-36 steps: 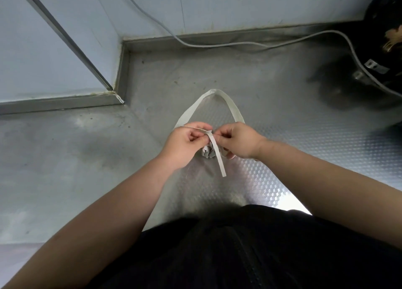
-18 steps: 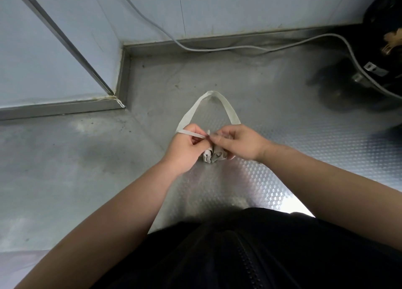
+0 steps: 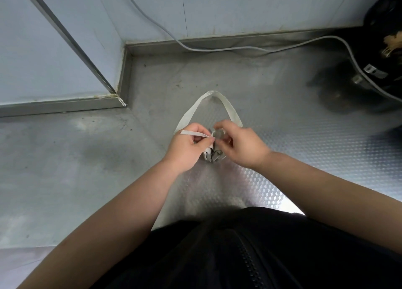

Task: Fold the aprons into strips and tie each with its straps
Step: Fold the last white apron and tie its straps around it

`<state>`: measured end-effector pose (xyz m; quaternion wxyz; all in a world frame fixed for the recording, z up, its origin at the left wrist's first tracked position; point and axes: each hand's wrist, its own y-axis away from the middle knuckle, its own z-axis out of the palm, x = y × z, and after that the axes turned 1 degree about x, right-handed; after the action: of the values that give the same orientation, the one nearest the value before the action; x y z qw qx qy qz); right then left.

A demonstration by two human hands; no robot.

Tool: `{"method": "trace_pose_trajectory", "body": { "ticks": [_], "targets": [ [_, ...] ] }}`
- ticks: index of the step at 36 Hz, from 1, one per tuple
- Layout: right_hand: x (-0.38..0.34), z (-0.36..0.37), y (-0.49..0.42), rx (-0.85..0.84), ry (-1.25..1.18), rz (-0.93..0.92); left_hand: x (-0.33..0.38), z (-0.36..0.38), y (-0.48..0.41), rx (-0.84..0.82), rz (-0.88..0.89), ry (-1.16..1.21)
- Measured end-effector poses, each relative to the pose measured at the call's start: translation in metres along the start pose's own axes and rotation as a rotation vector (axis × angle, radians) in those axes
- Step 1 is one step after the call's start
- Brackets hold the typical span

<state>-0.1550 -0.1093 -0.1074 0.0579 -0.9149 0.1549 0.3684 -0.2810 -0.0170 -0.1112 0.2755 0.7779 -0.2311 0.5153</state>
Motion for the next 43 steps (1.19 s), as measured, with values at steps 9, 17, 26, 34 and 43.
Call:
{"method": "trace_pose_trajectory", "body": {
  "ticks": [9, 17, 26, 34, 43],
  "targets": [
    [-0.005, 0.006, -0.011, -0.082, 0.292, -0.031, 0.000, -0.002, -0.001, -0.072, -0.015, 0.119],
    [-0.009, 0.000, -0.017, -0.066, 0.388, -0.089, -0.002, 0.002, -0.004, -0.041, -0.017, 0.202],
    [-0.010, 0.004, -0.020, -0.112, 0.023, 0.057, -0.007, 0.005, -0.003, 0.060, 0.010, 0.111],
    [-0.016, -0.023, -0.035, -0.517, -0.138, 0.332, -0.004, 0.006, -0.005, 0.032, -0.049, 0.049],
    [-0.010, -0.013, -0.034, -0.341, -0.114, 0.196, -0.006, -0.002, -0.011, 0.052, -0.097, 0.097]
  ]
}}
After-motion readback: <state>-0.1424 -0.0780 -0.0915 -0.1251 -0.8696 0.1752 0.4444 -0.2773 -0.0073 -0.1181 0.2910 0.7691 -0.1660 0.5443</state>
